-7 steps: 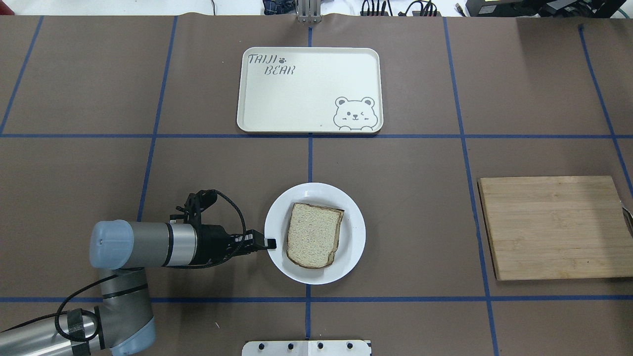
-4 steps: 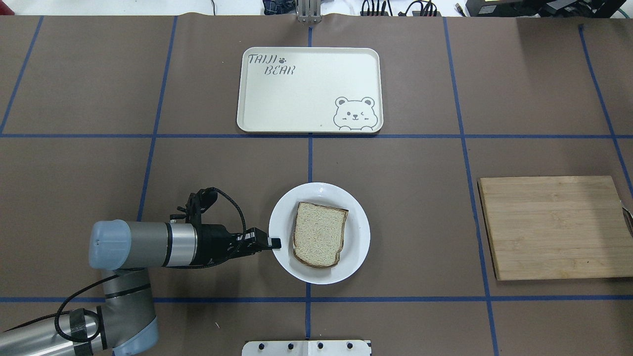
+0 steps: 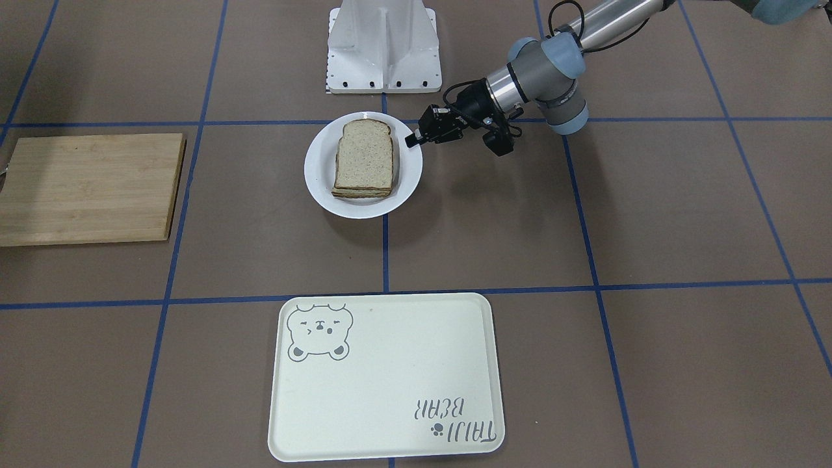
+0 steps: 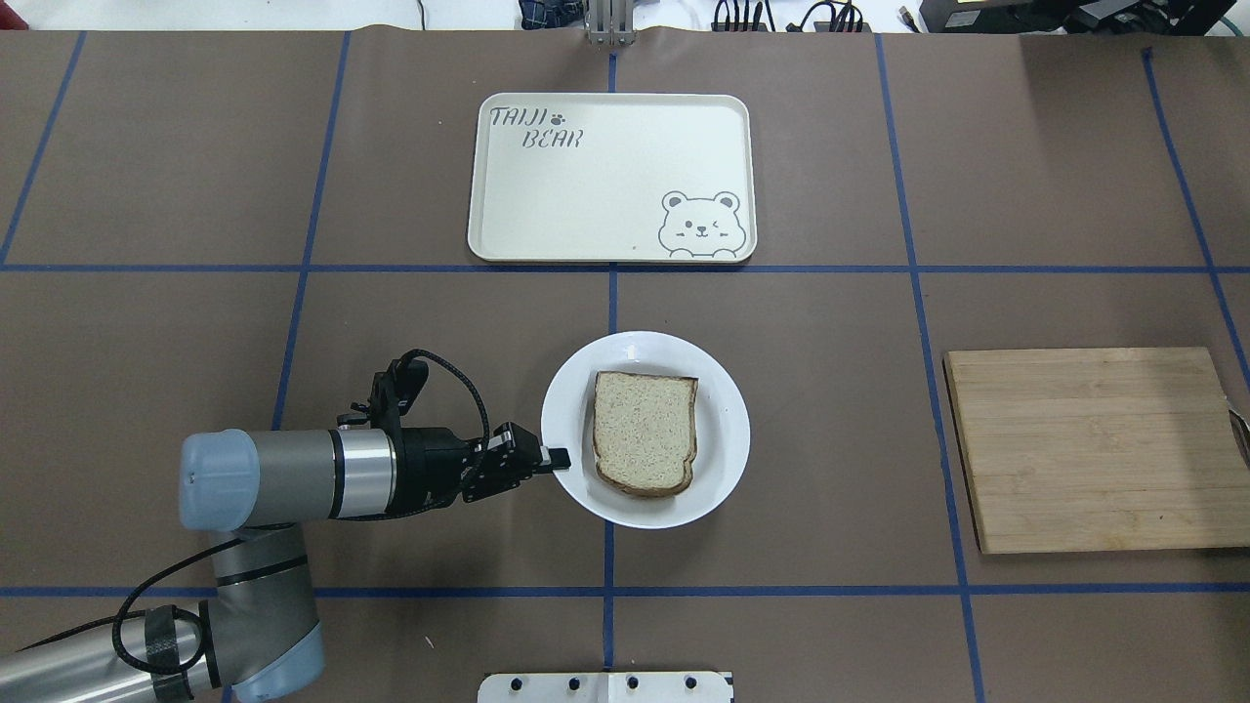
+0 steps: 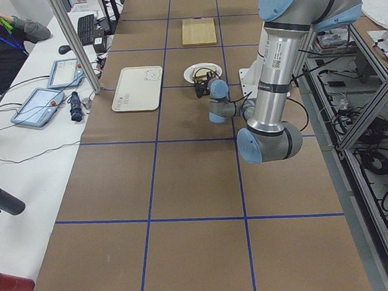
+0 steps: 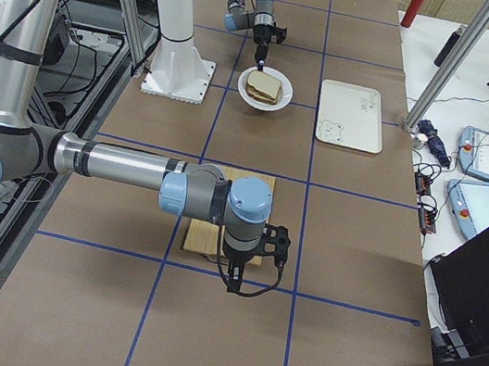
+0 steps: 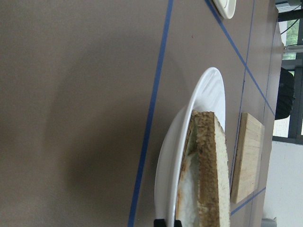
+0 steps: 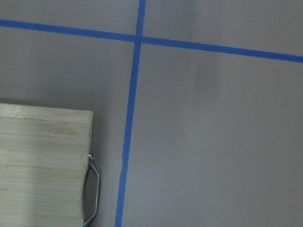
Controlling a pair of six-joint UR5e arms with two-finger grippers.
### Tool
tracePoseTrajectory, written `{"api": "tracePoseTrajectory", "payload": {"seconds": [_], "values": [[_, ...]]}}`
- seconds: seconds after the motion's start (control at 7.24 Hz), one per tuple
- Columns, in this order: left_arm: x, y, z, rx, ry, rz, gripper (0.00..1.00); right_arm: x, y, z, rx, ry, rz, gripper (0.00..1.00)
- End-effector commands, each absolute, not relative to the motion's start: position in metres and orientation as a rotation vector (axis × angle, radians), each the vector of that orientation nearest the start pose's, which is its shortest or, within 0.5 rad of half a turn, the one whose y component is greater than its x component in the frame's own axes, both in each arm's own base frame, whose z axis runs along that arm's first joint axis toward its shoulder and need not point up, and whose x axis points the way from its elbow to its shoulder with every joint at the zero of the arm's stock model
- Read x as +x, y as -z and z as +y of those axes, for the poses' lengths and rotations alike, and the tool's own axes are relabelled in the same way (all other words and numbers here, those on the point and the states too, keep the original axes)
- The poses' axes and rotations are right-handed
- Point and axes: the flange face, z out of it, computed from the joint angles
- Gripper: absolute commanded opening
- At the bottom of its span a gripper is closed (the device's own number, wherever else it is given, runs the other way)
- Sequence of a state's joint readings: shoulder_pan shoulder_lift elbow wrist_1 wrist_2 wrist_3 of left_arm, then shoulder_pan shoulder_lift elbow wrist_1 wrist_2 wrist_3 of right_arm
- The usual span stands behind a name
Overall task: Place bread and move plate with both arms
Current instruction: 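Grip the plate rim with the left gripper and slide it slightly, then slide the plate with the left gripper onto the cream bear tray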
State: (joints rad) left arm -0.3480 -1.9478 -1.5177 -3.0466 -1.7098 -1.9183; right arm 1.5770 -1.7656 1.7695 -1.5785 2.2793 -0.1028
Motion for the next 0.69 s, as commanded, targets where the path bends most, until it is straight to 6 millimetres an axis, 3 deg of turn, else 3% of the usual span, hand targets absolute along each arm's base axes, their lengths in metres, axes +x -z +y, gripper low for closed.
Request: {"api": "tracePoseTrajectory", "payload": {"seconds": [0.0, 0.14, 0.41, 0.55], "values": [[0.524, -0.292, -0.336, -0.080, 0.551, 1.853, 0.00, 0.071, -0.655, -0.409, 0.034, 0.091, -0.705, 1.00], [0.517, -0.286, -0.352, -0.067, 0.667, 1.878, 0.00, 0.071, -0.655, -0.408, 0.033, 0.090, -0.705, 1.00], [0.496, -0.294, -0.397, -0.024, 0.828, 1.840, 0.00, 0.071, -0.655, -0.408, 0.032, 0.090, -0.704, 1.00], [0.498, -0.275, -0.426, 0.068, 0.935, 1.800, 0.00, 0.071, -0.655, -0.408, 0.032, 0.090, -0.704, 1.00]]}}
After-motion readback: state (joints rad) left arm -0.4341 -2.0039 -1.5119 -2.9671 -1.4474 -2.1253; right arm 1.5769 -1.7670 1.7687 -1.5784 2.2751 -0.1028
